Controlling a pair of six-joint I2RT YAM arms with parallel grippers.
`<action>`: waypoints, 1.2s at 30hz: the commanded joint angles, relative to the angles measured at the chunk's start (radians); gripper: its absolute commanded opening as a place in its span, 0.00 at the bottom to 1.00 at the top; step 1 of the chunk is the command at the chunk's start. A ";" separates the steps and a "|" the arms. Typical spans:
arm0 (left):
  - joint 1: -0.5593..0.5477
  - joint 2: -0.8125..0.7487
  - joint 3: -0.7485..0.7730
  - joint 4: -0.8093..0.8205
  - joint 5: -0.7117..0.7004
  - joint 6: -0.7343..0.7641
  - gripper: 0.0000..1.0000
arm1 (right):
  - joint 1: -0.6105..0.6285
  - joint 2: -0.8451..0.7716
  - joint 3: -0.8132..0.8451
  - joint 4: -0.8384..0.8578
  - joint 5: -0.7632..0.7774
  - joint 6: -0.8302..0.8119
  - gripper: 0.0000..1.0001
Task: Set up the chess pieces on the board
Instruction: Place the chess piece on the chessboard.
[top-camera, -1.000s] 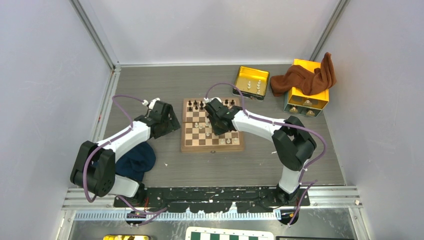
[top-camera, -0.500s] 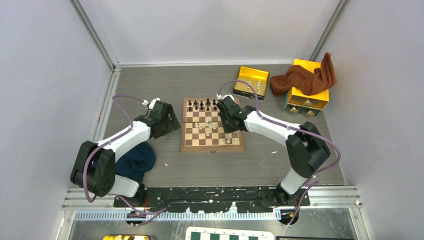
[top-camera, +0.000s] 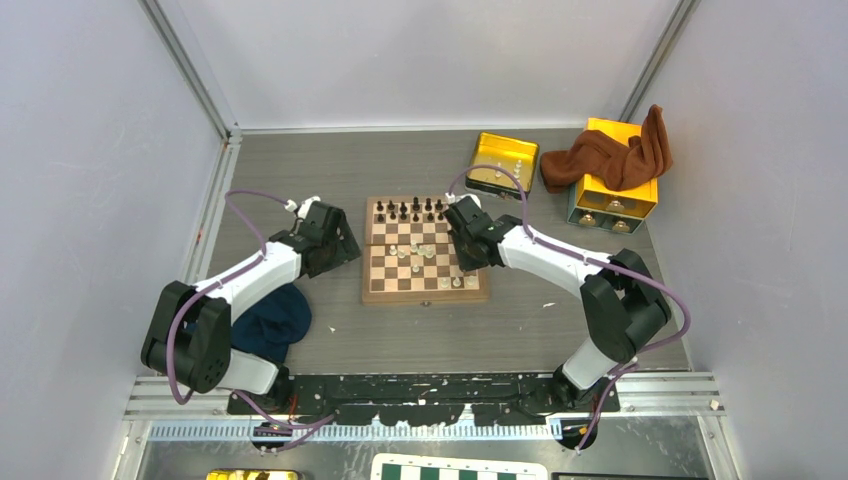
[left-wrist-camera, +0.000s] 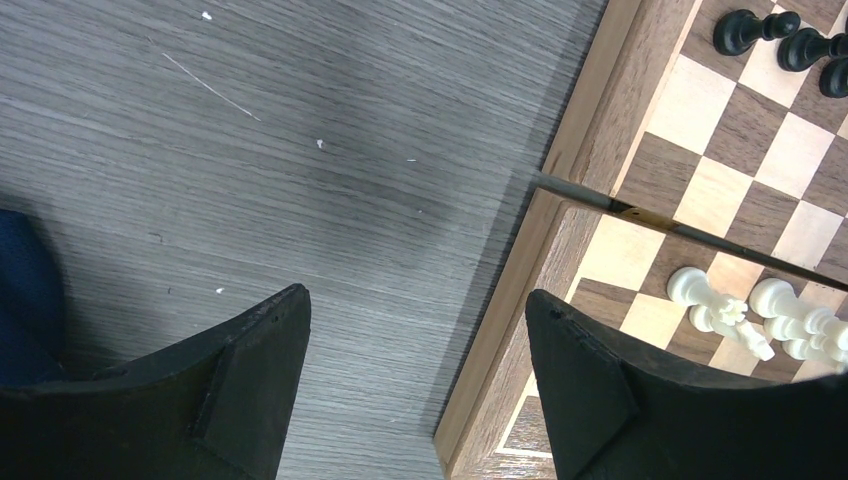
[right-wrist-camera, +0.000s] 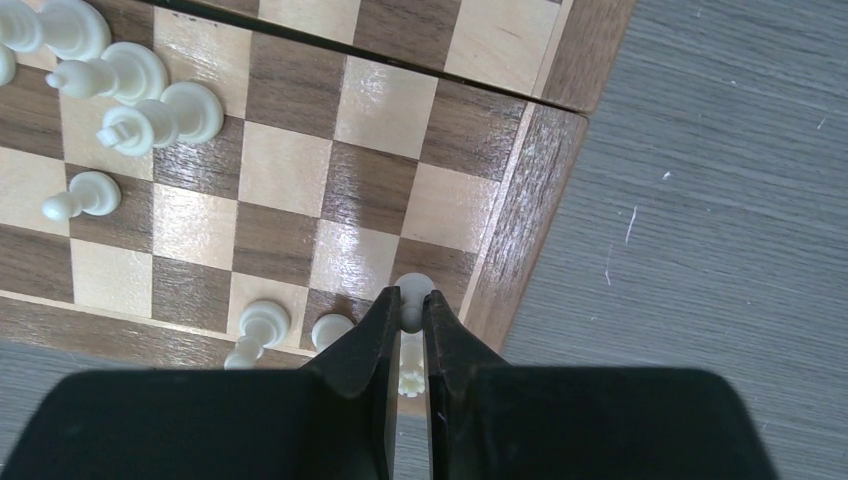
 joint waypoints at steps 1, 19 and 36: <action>0.007 0.000 0.033 0.031 0.006 0.011 0.80 | -0.007 -0.046 -0.008 0.006 0.020 0.013 0.03; 0.007 0.012 0.040 0.033 0.008 0.016 0.80 | -0.035 -0.023 -0.035 0.040 -0.007 0.020 0.04; 0.006 0.039 0.054 0.037 0.009 0.018 0.80 | -0.040 0.011 -0.023 0.050 -0.032 0.014 0.10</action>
